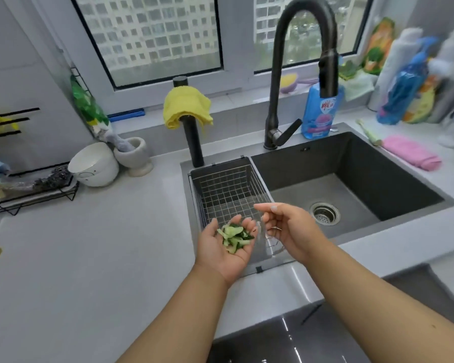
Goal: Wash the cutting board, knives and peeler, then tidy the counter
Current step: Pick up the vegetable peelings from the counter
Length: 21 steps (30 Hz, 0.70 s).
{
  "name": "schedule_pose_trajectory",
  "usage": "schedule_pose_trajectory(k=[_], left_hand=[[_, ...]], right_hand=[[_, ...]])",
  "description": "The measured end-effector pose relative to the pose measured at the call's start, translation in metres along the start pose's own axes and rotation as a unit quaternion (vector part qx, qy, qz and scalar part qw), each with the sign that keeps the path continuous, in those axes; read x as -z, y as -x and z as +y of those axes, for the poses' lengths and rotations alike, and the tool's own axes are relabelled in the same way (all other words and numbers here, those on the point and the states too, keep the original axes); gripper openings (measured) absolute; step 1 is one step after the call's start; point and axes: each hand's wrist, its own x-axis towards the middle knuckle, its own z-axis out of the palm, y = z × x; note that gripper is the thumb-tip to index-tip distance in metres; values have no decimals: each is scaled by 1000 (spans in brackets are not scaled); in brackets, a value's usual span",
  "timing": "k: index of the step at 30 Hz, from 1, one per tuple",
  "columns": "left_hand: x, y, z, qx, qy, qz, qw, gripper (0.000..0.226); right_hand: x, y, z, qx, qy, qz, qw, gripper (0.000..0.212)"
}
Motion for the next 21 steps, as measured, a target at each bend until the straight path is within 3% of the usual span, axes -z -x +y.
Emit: schedule_pose_trajectory(k=[13, 21], left_hand=[[-125, -37, -237, 134, -104, -51, 984, 47], [-166, -51, -368, 179, -143, -28, 973, 47]], right_hand=[[246, 92, -71, 37, -74, 248, 965, 26], [390, 146, -76, 0, -92, 358, 929, 24]])
